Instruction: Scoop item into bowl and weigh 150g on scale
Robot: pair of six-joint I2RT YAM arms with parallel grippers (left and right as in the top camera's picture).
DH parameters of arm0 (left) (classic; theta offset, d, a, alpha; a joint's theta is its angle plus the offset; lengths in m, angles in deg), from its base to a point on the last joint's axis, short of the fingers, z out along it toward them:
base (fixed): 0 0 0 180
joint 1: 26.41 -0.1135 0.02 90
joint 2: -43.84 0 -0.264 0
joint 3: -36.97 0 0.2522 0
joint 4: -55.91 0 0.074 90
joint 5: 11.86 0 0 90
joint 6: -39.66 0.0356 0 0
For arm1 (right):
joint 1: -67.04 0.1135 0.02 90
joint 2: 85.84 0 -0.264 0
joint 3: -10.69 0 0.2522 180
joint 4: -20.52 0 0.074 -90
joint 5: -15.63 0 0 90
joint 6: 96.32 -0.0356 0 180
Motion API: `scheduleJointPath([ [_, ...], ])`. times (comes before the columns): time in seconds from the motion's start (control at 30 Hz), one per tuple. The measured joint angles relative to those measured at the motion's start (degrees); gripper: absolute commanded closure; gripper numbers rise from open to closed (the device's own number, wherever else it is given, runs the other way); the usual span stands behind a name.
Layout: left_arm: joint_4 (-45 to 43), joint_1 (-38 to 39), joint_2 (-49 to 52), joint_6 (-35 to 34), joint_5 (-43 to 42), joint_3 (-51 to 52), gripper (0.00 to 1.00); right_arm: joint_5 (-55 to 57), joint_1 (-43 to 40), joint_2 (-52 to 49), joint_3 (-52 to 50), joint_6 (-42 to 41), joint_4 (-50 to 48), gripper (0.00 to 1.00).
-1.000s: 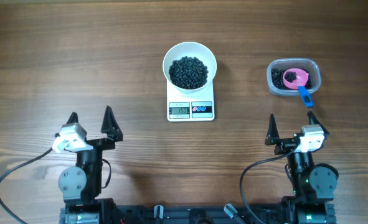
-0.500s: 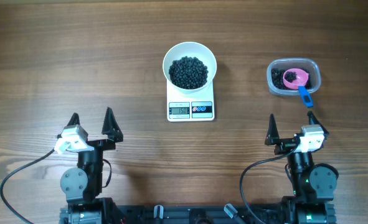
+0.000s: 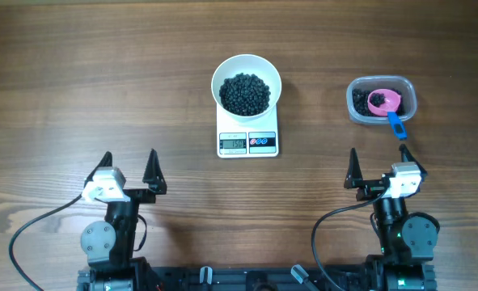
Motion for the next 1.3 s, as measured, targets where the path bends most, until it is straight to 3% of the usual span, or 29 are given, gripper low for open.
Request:
scheduleJointPath([
  [0.37, 1.9, 3.7, 0.0, 1.4, -1.9, 0.0, 0.00, 0.0, 0.0, 0.0, 0.0, 0.0, 0.0, 0.00],
  [0.53, 2.6, 4.5, 0.0, 1.3, 4.6, 0.0, 0.00, 0.0, 0.0, 0.0, 0.0, 0.0, 0.0, 0.00],
  [0.77, 2.9, 4.5, 0.0, 1.6, 7.6, 0.0, 0.00, 0.0, 0.0, 0.0, 0.0, 0.0, 0.0, 0.00],
  [1.0, 2.9, 4.5, 0.0, 9.6, 7.6, 0.0, 0.00, 0.0, 0.0, 0.0, 0.0, 0.0, 0.0, 0.00],
  [1.3, 3.0, 4.5, 0.0, 10.4, 7.8, 0.0, 0.00, 0.0, 0.0, 0.0, 0.0, 0.0, 0.0, 0.00],
])
